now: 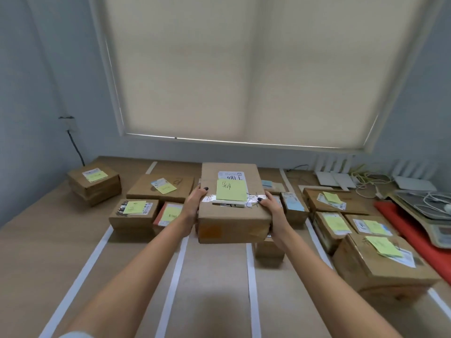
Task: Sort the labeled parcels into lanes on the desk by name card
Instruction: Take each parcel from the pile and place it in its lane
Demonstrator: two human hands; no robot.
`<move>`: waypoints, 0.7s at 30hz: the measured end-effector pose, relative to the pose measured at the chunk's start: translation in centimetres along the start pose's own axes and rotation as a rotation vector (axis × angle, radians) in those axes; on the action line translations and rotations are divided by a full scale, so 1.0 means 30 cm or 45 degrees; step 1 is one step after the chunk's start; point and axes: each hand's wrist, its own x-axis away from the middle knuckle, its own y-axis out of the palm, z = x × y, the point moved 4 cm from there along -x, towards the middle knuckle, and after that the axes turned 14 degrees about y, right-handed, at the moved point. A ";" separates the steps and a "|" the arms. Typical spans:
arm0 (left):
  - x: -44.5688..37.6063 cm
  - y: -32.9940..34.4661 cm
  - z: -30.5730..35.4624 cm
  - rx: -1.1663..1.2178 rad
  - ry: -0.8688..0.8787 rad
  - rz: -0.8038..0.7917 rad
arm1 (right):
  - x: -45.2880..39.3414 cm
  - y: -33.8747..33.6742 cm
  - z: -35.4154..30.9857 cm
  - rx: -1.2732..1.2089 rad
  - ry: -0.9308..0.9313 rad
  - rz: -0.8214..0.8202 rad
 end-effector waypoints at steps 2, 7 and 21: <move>0.027 0.081 -0.025 0.076 -0.003 0.003 | 0.026 -0.085 0.003 0.000 0.041 0.034; 0.087 0.279 -0.092 0.067 -0.065 -0.046 | 0.097 -0.306 0.032 -0.054 0.056 0.132; 0.231 1.030 -0.173 -0.019 0.015 -0.069 | 0.260 -1.069 -0.013 -0.171 -0.020 0.183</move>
